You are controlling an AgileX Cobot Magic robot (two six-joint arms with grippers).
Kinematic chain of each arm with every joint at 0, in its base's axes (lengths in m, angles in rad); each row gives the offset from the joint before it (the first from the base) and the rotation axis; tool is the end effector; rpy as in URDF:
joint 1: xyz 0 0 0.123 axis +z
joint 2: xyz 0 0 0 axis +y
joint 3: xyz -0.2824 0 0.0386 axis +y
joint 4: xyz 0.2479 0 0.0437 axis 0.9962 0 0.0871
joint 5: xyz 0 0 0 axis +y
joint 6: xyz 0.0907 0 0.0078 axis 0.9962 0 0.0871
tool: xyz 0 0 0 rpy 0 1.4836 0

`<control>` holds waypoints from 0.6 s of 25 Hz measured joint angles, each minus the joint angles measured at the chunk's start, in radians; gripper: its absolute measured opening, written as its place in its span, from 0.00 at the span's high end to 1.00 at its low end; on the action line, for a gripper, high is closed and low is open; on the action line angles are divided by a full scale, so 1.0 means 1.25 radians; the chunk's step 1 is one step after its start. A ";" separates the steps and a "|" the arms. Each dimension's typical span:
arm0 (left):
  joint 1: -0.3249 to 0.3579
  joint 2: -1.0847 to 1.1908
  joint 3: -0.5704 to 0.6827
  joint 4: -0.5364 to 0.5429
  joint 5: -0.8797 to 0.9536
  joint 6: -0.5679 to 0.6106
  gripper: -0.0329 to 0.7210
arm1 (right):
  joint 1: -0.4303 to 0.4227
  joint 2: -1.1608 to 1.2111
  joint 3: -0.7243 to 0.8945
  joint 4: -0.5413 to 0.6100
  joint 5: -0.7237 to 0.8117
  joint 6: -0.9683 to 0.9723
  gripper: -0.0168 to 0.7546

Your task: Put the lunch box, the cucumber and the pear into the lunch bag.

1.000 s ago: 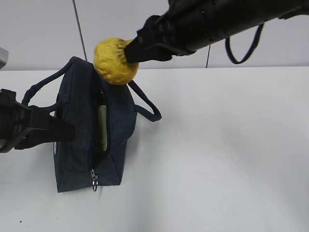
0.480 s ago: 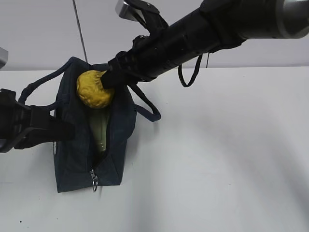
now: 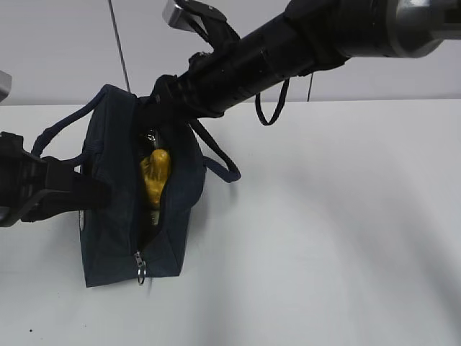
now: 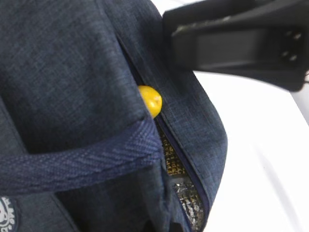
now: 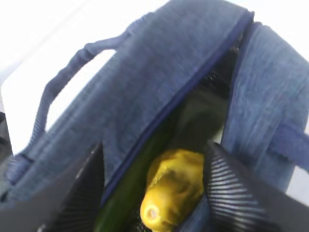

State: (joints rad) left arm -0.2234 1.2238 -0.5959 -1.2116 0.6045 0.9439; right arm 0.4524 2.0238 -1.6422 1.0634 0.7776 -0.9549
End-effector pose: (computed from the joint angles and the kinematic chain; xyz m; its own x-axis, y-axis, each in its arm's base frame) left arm 0.2051 -0.0964 0.2373 -0.7815 0.0061 -0.6239 0.4106 0.7579 -0.5070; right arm 0.3872 0.2503 0.2597 -0.5711 -0.3185 -0.7565 -0.7798 0.4983 0.3789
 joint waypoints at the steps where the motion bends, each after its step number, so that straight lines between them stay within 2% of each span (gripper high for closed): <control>1: 0.000 0.000 0.000 0.000 -0.001 0.000 0.98 | 0.000 -0.005 -0.010 -0.014 0.000 0.016 0.32; 4: 0.000 0.000 0.000 0.000 -0.003 0.000 0.98 | 0.000 -0.022 -0.052 -0.108 0.009 0.125 0.32; 9: 0.000 0.000 0.000 0.000 -0.004 0.000 0.98 | 0.000 -0.030 -0.112 -0.330 0.093 0.385 0.32; 15: 0.000 0.000 0.000 0.000 -0.004 0.000 0.98 | 0.000 -0.028 -0.121 -0.385 0.162 0.488 0.32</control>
State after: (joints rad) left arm -0.2234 1.2238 -0.5959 -1.2116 0.5991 0.9439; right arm 0.4524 1.9887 -1.7929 0.5819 0.9800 -0.3446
